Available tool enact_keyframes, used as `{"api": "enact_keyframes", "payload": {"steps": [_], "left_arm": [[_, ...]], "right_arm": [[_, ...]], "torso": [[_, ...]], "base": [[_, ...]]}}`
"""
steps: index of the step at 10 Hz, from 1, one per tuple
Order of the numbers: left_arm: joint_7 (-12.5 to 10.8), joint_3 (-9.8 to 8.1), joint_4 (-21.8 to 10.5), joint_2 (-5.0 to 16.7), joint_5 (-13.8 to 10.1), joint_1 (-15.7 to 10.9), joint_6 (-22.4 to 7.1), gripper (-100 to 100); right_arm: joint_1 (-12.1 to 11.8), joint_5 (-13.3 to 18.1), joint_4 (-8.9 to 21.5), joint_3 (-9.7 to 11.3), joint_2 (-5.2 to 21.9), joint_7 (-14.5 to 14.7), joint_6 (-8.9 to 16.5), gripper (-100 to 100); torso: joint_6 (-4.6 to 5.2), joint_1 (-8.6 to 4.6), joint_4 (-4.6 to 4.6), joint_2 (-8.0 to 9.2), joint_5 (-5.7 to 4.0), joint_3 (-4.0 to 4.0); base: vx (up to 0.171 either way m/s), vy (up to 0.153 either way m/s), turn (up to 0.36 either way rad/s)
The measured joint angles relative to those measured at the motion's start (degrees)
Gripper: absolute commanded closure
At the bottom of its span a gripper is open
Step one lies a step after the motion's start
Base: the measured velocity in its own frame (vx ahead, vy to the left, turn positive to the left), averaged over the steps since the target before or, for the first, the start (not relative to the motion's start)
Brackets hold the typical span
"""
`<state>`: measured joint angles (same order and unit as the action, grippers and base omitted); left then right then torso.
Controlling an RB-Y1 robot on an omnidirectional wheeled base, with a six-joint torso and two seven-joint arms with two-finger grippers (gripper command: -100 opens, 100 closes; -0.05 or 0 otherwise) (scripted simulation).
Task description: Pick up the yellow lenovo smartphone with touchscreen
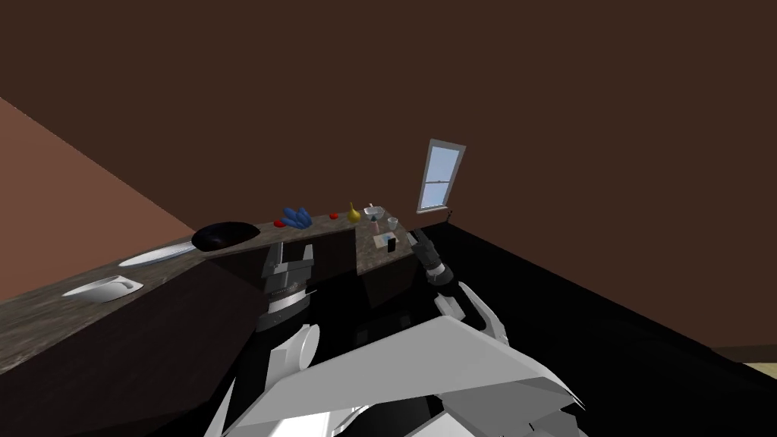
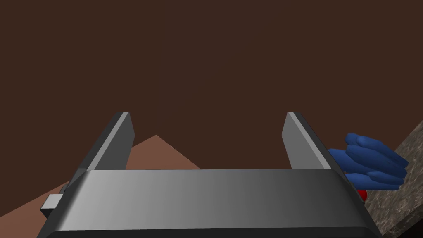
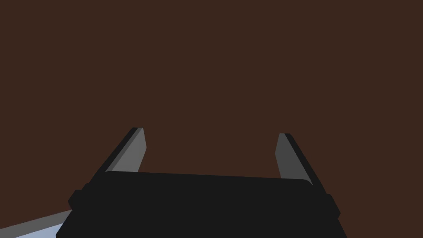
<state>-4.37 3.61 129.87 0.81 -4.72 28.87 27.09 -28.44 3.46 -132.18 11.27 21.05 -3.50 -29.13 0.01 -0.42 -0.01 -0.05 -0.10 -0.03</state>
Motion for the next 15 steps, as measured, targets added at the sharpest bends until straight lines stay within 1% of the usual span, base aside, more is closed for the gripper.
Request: {"api": "enact_keyframes", "payload": {"steps": [1,2,3,4,5,6,7,8,9,10,11,12,13,14,15], "left_arm": [[0.0,0.0,0.0,0.0,0.0,0.0,0.0,0],[0.0,0.0,0.0,0.0,0.0,0.0,0.0,0],[0.0,0.0,0.0,0.0,0.0,-0.01,0.0,0],[0.0,0.0,0.0,0.0,0.0,0.0,0.0,0],[0.0,0.0,0.0,0.0,0.0,0.0,0.0,0],[0.0,0.0,0.0,0.0,0.0,0.0,0.0,0],[0.0,0.0,0.0,0.0,0.0,0.0,0.0,0],[0.0,0.0,0.0,0.0,0.0,-0.01,0.0,0],[0.0,0.0,0.0,0.0,0.0,0.0,0.0,0],[0.0,0.0,0.0,0.0,0.0,0.0,0.0,0],[0.0,0.0,0.0,0.0,0.0,-0.01,0.0,0],[0.0,0.0,0.0,0.0,0.0,0.0,0.0,0],[0.0,0.0,0.0,0.0,0.0,0.01,0.0,0],[0.0,0.0,0.0,0.0,0.0,0.0,0.0,0],[0.0,0.0,0.0,0.0,0.0,0.0,0.0,0]], "right_arm": [[0.51,0.19,0.06,1.1,1.8,0.19,0.73,-100],[0.54,0.41,0.28,1.91,3.53,0.44,0.93,-100],[0.44,0.78,0.78,3.35,5.17,0.85,0.77,-100],[0.38,0.93,0.66,4.03,6.9,1.06,0.94,-100],[0.6,0.88,0.52,4.09,8.11,1.01,1.31,-100],[0.76,1.14,0.61,5.23,9.77,1.17,1.75,-100],[0.98,1.21,0.52,5.76,11.62,1.22,2.22,-100],[1.18,1.59,0.16,7.19,13.37,1.44,3.11,-100],[1.84,1.77,0.62,8.02,15.01,1.56,3.64,-100],[1.68,1.79,0.58,8.14,16.41,1.59,3.66,-100],[1.99,2.14,1.34,9.45,17.96,1.79,3.56,-100],[1.99,2.39,1.13,10.23,19.63,1.98,3.91,-100],[1.94,2.39,0.88,10.33,20.9,1.98,4.2,-100],[2.48,2.76,0.97,11.71,22.43,2.06,4.9,-100],[2.6,2.93,1.07,12.37,24.15,2.12,5.25,-100]], "torso": [[-0.03,-0.09,0.0,-0.02,-0.01,-0.01],[0.0,-0.03,-0.01,-0.03,-0.01,-0.02],[-0.02,-0.05,0.0,0.01,-0.01,0.0],[0.0,-0.02,0.01,0.03,-0.01,0.02],[0.01,0.17,0.01,0.01,0.03,0.01],[-0.03,0.05,-0.01,-0.04,0.02,-0.02],[0.0,0.04,-0.01,-0.04,0.0,-0.02],[-0.02,-0.09,0.0,0.01,-0.01,0.0],[0.0,-0.04,0.01,0.03,-0.02,0.02],[0.02,0.2,0.0,0.0,0.03,0.0],[-0.03,0.09,-0.01,-0.02,0.02,-0.01],[0.01,0.06,-0.01,-0.05,0.01,-0.03],[0.02,0.23,-0.01,-0.06,0.04,-0.04],[-0.02,0.1,-0.02,-0.09,0.02,-0.05],[0.0,0.08,-0.01,-0.04,0.01,-0.02]], "base": [[0.009,-0.115,0.088],[-0.006,-0.121,0.132],[-0.013,-0.113,0.081],[-0.005,-0.055,-0.004],[0.011,-0.099,0.145],[0.004,-0.104,0.102],[-0.012,-0.141,0.172],[-0.021,-0.121,0.101],[-0.004,-0.043,-0.007],[-0.002,-0.092,0.162],[0.003,-0.104,0.124],[0.008,-0.043,-0.003],[0.011,-0.093,0.136],[-0.011,-0.097,0.141],[-0.012,-0.043,0.015]]}}
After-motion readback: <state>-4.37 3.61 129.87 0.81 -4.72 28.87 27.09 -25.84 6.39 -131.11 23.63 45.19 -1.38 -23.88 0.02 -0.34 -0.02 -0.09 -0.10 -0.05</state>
